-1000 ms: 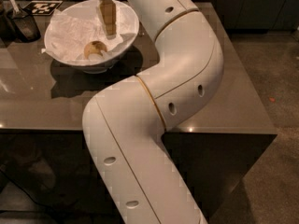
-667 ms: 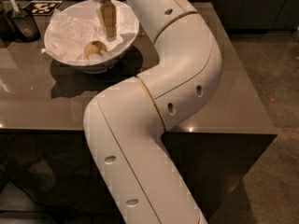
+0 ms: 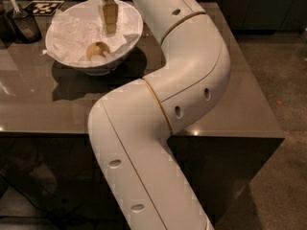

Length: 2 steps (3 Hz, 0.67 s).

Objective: Pick apple from white bowl

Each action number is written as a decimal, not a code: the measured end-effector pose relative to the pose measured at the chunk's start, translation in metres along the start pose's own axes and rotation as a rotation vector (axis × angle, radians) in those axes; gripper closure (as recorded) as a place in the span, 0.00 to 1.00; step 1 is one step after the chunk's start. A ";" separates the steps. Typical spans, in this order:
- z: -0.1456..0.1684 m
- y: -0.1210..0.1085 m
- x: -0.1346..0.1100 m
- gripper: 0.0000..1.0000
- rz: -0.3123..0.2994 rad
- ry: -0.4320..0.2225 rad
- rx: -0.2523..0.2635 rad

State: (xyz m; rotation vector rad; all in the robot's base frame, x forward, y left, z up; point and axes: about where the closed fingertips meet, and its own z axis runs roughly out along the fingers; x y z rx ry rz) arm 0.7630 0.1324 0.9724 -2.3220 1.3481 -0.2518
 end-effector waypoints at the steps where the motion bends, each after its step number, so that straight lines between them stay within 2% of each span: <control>1: 0.000 0.000 0.000 0.33 0.000 0.000 0.000; 2: 0.000 0.000 0.000 0.11 0.000 0.000 0.000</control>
Offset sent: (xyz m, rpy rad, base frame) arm 0.0000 0.0000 0.0000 0.0000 0.0000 0.0000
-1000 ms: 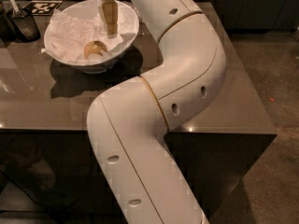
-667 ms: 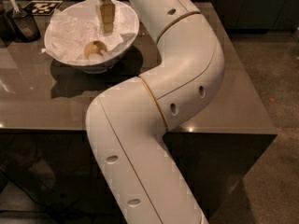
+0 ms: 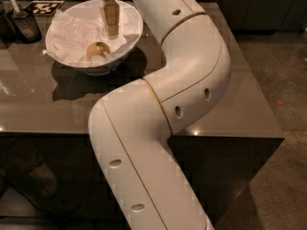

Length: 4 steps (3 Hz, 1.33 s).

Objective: Pick apple from white bowl

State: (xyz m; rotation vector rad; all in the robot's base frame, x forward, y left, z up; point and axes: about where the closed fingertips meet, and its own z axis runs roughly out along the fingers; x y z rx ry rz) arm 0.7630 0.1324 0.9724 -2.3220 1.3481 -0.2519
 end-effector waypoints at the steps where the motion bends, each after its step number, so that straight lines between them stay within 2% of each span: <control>1: 0.000 0.000 0.000 0.00 0.000 0.000 0.000; 2: 0.013 -0.001 -0.001 0.00 0.000 -0.005 -0.007; 4: 0.048 0.009 -0.005 0.00 0.001 -0.031 -0.067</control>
Offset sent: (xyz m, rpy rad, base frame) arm 0.0000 0.0000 0.0000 0.0000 0.0000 0.0000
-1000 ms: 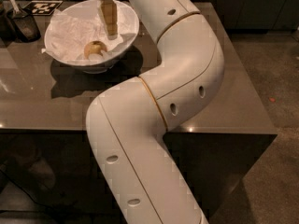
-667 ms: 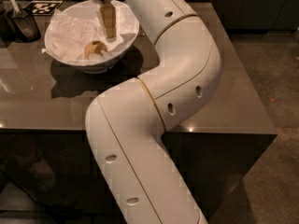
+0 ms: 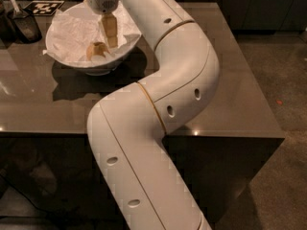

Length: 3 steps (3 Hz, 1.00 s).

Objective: Pick apple from white bowl

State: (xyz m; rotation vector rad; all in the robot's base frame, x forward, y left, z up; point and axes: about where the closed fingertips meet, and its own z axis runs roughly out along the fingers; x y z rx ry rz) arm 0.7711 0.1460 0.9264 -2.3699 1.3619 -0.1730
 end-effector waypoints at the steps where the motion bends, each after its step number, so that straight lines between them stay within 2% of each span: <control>1: 0.016 0.005 -0.001 0.03 0.002 -0.015 -0.029; 3: 0.040 0.011 -0.004 0.07 -0.001 -0.045 -0.068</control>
Offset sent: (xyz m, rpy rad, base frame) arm 0.0264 0.0089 -0.0186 -0.0164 0.1072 0.0350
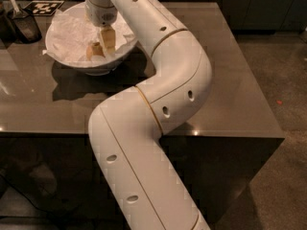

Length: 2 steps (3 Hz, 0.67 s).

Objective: Pick apple from white bowl

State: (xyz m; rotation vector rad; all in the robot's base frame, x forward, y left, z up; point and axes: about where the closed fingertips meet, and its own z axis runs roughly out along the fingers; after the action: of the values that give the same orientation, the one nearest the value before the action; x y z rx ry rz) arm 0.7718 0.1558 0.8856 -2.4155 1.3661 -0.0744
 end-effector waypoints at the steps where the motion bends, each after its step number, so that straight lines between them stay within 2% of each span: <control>1: 0.005 0.001 0.000 0.23 0.002 -0.007 -0.007; 2: 0.015 0.005 0.000 0.15 0.008 -0.025 -0.025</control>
Offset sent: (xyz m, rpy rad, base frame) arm 0.0083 -0.0023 -0.0106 0.0011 0.0856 0.0108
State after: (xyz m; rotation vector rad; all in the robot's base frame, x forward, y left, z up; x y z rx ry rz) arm 0.7712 0.1578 0.8702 -2.4228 1.3738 -0.0250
